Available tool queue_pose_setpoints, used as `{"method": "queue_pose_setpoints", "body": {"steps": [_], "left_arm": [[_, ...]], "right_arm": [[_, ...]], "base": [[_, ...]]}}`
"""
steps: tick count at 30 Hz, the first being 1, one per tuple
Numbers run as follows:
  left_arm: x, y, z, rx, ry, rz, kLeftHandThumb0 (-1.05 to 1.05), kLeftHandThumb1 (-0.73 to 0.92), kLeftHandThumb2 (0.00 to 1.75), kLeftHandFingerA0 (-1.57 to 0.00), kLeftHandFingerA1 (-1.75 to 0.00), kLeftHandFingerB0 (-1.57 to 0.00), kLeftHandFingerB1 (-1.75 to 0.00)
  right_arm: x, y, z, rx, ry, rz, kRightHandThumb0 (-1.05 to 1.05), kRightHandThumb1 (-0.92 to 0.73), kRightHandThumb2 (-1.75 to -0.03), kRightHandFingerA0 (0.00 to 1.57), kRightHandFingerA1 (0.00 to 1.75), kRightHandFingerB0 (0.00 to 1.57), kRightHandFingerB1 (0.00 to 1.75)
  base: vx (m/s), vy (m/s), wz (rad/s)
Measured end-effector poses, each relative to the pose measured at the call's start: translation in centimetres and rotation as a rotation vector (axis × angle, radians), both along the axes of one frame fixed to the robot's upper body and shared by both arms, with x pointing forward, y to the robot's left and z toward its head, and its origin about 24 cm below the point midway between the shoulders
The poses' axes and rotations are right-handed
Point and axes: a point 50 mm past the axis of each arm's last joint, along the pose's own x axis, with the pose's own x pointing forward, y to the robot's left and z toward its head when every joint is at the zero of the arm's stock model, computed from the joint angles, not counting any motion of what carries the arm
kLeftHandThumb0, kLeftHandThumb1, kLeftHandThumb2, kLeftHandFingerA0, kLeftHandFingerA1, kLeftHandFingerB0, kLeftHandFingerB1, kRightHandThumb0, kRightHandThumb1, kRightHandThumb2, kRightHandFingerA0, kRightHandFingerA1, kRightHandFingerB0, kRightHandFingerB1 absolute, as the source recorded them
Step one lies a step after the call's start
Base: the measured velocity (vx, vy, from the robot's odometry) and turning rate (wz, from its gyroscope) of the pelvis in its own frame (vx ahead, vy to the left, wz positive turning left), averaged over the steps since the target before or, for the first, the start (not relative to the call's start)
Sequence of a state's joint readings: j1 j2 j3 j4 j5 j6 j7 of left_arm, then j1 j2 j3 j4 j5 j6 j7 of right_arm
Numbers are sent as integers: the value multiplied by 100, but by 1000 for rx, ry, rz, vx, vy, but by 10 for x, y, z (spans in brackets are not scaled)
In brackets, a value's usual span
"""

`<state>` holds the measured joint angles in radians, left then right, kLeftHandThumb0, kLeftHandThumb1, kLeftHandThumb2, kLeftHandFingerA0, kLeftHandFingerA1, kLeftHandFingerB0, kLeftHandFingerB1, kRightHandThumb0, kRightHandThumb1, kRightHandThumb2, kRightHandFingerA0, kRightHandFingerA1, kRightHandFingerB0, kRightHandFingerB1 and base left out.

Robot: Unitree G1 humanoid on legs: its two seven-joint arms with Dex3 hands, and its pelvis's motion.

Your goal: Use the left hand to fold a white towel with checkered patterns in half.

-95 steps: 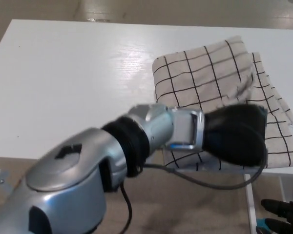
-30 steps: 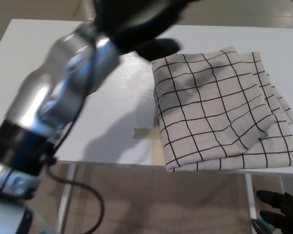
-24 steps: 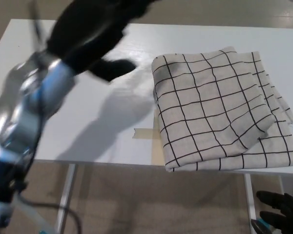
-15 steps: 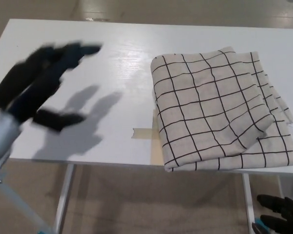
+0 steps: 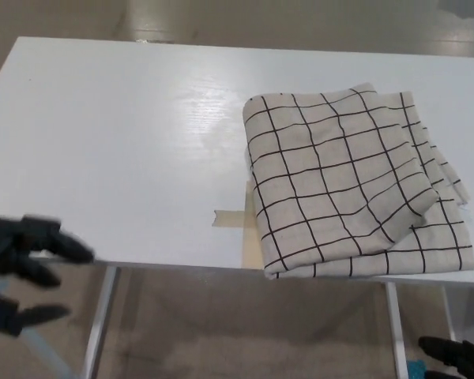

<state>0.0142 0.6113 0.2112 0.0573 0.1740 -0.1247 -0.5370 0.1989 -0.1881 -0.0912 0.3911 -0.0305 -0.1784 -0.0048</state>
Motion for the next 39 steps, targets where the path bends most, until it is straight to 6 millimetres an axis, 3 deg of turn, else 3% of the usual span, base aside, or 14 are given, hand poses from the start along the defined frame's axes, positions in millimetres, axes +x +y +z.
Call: {"method": "queue_pose_setpoints", "body": {"steps": [10, 11, 12, 13, 16, 17, 19, 20, 21, 22, 29, 31, 32, 39], "left_arm": [[-33, 14, -30, -144, 296, -38, -56, 35, 73, -100, -70, -82, -61], [-34, 15, -31, -153, 310, -40, -47, 39, 52, -105, -61, -84, -51], [-38, 16, -36, -181, 350, -44, -52, 34, 72, -92, -67, -79, -61], [-42, 18, -39, -209, 382, -43, -48, 40, 53, -95, -57, -80, -49], [-56, 27, -47, -297, 439, -1, -52, 40, 53, -88, -55, -76, -48], [-56, 27, -47, -297, 439, -1, -53, 42, 53, -61, -46, -59, -42], [-67, 31, -55, -383, 453, 53, -54, 44, 54, -52, -42, -52, -39], [-71, 33, -59, -411, 457, 75, -61, 40, 74, -34, -46, -43, -48], [-84, 38, -76, -505, 476, 155, -52, 46, 55, -40, -37, -42, -36], [-84, 38, -76, -505, 476, 155, -50, 45, 54, -40, -37, -41, -35], [-111, 39, -138, -573, 611, 371, -48, 45, 54, -32, -35, -33, -32], [-111, 39, -138, -573, 611, 371, -54, 46, 54, -31, -34, -29, -30], [-114, 37, -154, -577, 649, 438, -55, 46, 54, -30, -34, -29, -30], [-106, 33, -177, -551, 696, 549, -58, 47, 55, -28, -33, -30, -31]], "right_arm": [[-5, -1, -5, 2, 25, -6, -25, -53, -56, 46, 54, 63, 47], [-5, -1, -5, 2, 26, -6, -25, -53, -56, 46, 54, 63, 47], [-6, -1, -5, 2, 29, -7, -33, -42, -72, 43, 59, 57, 57], [-6, -1, -6, 2, 33, -7, -33, -42, -72, 43, 59, 57, 57], [-9, -2, -9, 1, 50, -10, -33, -42, -72, 43, 59, 57, 57], [-9, -2, -9, 1, 50, -10, -25, -52, -56, 47, 54, 62, 47], [-12, -4, -12, -3, 66, -12, -25, -52, -56, 47, 54, 62, 47], [-13, -5, -13, -5, 73, -13, -25, -52, -56, 47, 55, 59, 47], [-19, -8, -17, -16, 102, -15, -25, -52, -56, 47, 55, 56, 47], [-19, -8, -17, -16, 102, -15, -25, -52, -56, 47, 55, 52, 47], [-32, -10, -25, -20, 152, -20, -29, -54, -56, 44, 52, 37, 48], [-32, -10, -25, -20, 152, -20, -30, -54, -56, 42, 52, 35, 48], [-35, -10, -27, -21, 164, -21, -30, -55, -57, 41, 51, 33, 48], [-28, -8, -25, -30, 155, -2, -33, -54, -56, 39, 50, 33, 47]], "base": [[0, 0, 0], [0, 0, 0], [0, 0, 0], [0, 0, 0], [0, 0, 0], [0, 0, 0], [0, 0, 0], [0, 0, 0], [0, 0, 0], [0, 0, 0], [0, 0, 0], [0, 0, 0], [0, 0, 0], [0, 0, 0]]}}
